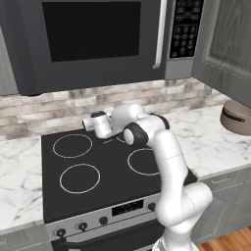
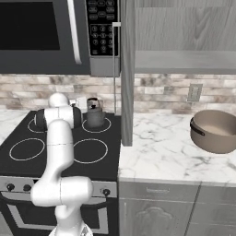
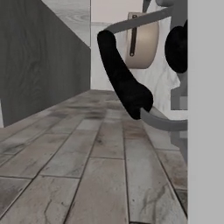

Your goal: Pick the kettle from the cabinet and place it on a stove burner. Then pick the pot from the counter and place it on another stove burner. Finally, turn both burners on.

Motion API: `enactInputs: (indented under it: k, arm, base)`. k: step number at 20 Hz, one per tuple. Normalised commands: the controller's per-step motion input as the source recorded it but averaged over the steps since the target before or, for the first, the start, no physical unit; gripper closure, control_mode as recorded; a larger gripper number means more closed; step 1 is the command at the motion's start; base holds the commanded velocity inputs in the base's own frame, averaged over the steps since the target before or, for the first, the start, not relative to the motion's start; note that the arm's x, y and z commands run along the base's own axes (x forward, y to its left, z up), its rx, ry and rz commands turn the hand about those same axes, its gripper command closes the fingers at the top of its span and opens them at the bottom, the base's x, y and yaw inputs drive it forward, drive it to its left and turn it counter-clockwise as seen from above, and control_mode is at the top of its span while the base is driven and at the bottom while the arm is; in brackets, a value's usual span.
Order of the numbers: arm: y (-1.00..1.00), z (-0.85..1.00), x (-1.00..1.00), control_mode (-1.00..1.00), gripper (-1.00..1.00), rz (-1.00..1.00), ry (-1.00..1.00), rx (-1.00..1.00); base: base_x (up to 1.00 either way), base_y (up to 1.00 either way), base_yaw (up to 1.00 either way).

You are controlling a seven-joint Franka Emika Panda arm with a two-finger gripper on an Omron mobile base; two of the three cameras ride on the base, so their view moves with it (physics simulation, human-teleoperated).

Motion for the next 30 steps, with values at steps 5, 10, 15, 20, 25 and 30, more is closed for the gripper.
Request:
enactInputs:
  k: [5,10,15,20,25,30]
  arm:
    - [0.01,-0.26,0.0,-1.0,1.0,0.0,-0.05,0.0]
    - [0.06,-0.2,0.0,-1.0,-1.0,0.0,-0.07,0.0]
    - [0.0,-0.12,-0.06,-1.0,-1.0,0.0,-0.09,0.0]
    - [0.0,-0.15,-0.15,-1.0,-1.0,0.0,-0.1,0.0]
    - [0.0,-0.15,-0.11,-1.0,-1.0,0.0,-0.09,0.0]
    - [0.01,-0.12,-0.06,-1.0,-1.0,0.0,-0.06,0.0]
  base:
    - [0.0,0.0,0.0]
    - [0.0,0.0,0.0]
    - [0.0,0.0,0.0]
    - [0.0,0.0,0.0]
    - [0.0,0.0,0.0]
    - [0.0,0.0,0.0]
